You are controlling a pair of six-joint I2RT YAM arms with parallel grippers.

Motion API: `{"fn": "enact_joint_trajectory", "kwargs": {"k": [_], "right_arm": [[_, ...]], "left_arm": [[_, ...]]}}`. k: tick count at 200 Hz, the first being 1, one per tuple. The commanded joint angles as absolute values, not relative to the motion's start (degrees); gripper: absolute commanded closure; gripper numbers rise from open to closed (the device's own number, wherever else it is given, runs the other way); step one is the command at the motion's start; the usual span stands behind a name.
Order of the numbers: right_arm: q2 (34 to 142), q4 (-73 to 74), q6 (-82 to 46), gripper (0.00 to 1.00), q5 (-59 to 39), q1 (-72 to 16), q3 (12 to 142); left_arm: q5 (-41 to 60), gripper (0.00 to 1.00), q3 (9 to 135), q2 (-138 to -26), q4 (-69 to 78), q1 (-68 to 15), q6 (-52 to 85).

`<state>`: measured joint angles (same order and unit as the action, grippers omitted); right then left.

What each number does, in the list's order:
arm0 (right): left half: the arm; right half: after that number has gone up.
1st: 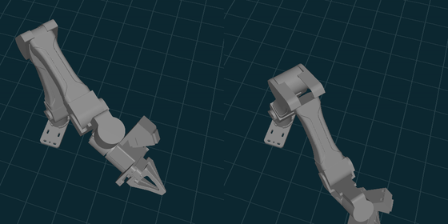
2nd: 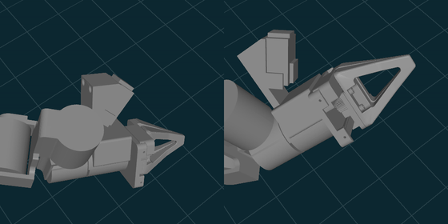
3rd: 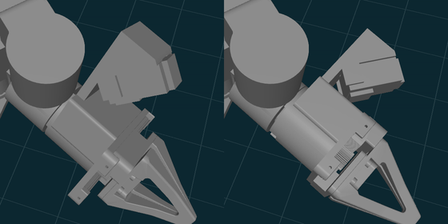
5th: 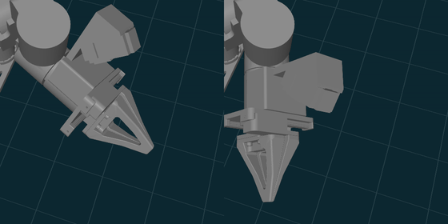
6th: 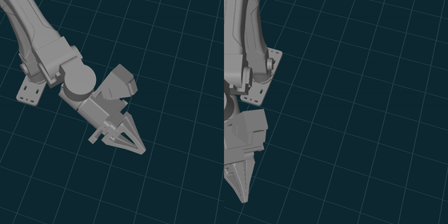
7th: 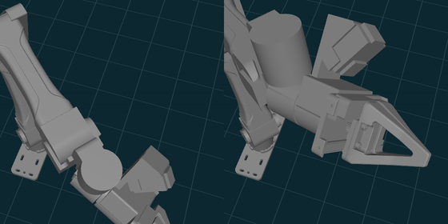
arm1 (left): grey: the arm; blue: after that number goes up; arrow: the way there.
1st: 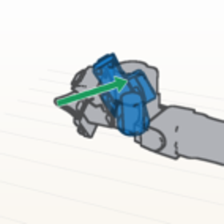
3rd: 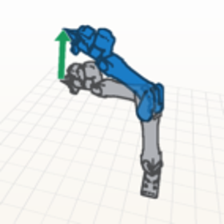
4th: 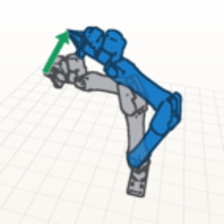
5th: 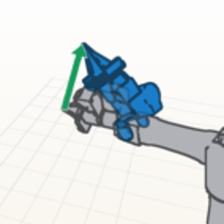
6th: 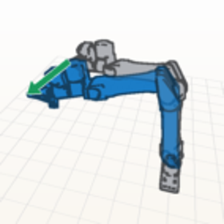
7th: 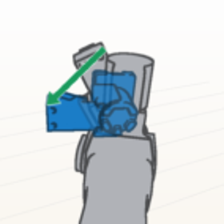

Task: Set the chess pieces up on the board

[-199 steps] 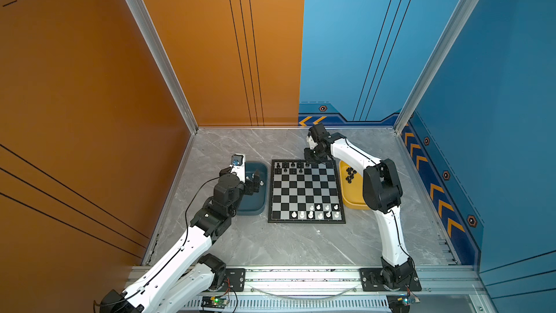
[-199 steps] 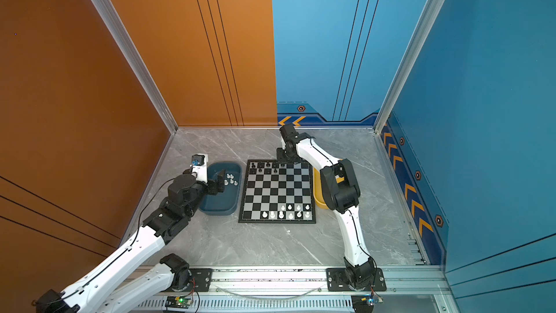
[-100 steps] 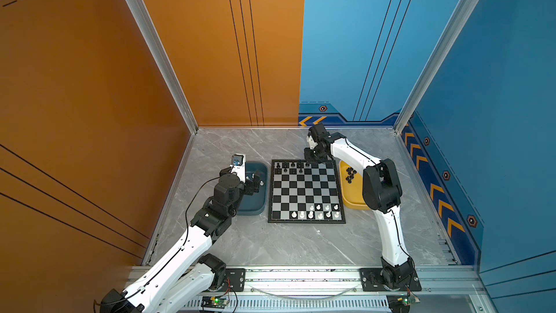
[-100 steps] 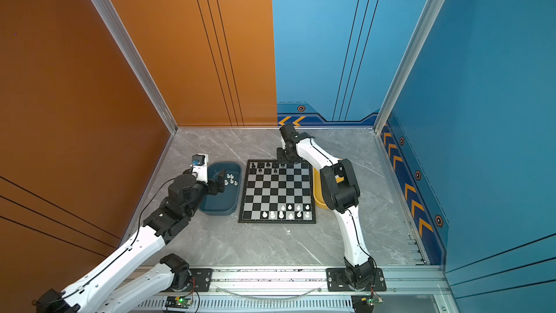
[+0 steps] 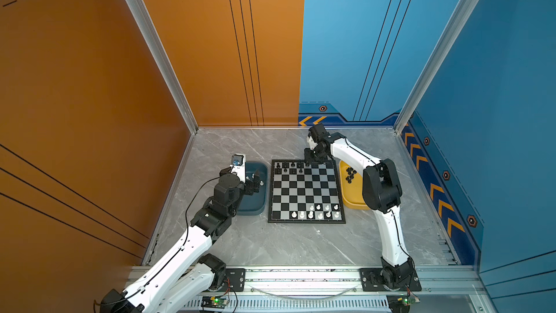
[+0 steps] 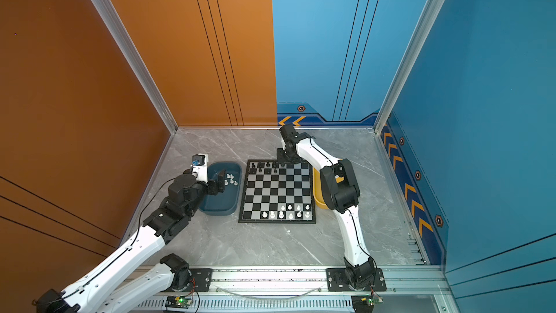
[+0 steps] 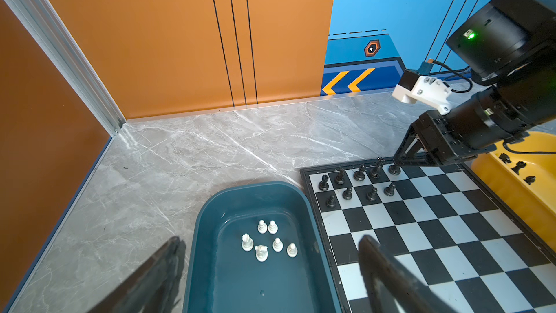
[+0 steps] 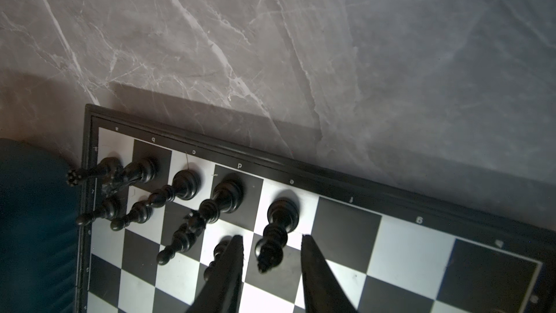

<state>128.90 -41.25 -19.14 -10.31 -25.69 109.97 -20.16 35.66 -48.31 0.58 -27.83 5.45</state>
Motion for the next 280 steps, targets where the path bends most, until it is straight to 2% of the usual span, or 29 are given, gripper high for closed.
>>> {"fn": "enact_joint_trajectory", "kwargs": {"k": [1,48,100,143,199,280], "right_arm": [[124.0,-43.3,-18.9,0.62,-8.9,-24.9,109.4],[111.1,-43.1,-17.0,0.57,-4.6,-22.7,103.3],[93.1,-38.7,-16.8,0.55,-1.1,-16.7,86.9],[83.8,-34.6,-18.5,0.63,-1.9,-8.0,73.6],[86.4,-31.6,-18.2,0.67,-4.7,-1.7,67.6],[98.7,-27.9,-16.5,0.71,-11.7,-0.5,72.9]], "left_arm": [[-20.8,0.08,35.1,-47.5,0.7,-28.2,5.2],[-20.4,0.08,35.1,-46.7,0.5,-28.4,5.7],[-20.1,0.09,35.4,-47.7,1.0,-28.5,6.7],[-19.3,0.09,36.1,-49.6,1.8,-28.6,7.6],[-18.7,0.1,37.7,-52.6,2.0,-29.3,8.2],[-19.4,0.1,38.9,-54.6,2.0,-30.4,7.8]]}}
